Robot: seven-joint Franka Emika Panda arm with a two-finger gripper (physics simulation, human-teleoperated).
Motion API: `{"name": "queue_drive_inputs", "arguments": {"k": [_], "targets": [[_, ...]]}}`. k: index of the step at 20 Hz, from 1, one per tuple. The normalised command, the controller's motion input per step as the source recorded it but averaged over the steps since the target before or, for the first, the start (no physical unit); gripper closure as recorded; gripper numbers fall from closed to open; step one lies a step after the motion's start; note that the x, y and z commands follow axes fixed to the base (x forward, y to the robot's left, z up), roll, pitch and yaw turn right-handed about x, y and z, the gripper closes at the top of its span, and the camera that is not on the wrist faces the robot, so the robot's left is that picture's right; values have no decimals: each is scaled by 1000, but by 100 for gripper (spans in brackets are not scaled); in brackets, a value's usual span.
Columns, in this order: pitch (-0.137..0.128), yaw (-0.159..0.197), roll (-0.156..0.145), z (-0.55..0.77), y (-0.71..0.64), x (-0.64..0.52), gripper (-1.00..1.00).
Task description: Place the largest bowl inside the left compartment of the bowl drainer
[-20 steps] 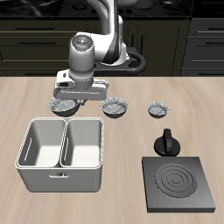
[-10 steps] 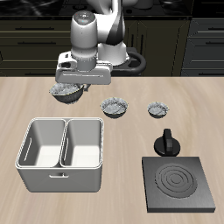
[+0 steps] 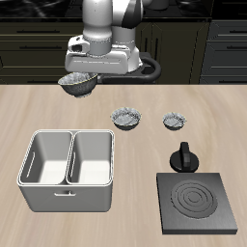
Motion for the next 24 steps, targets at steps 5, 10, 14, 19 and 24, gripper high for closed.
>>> {"name": "queue_drive_inputs", "arguments": {"k": [5,10,14,19,24], "targets": [[-118,2,22,626,231,-163,100],[-23,26,-9,253,139,129,100],[9,20,-46,184,4,338,100],[-5,-10,-56,285,-8,384,100],[22,-17,-25,262,85,431,100]]}}
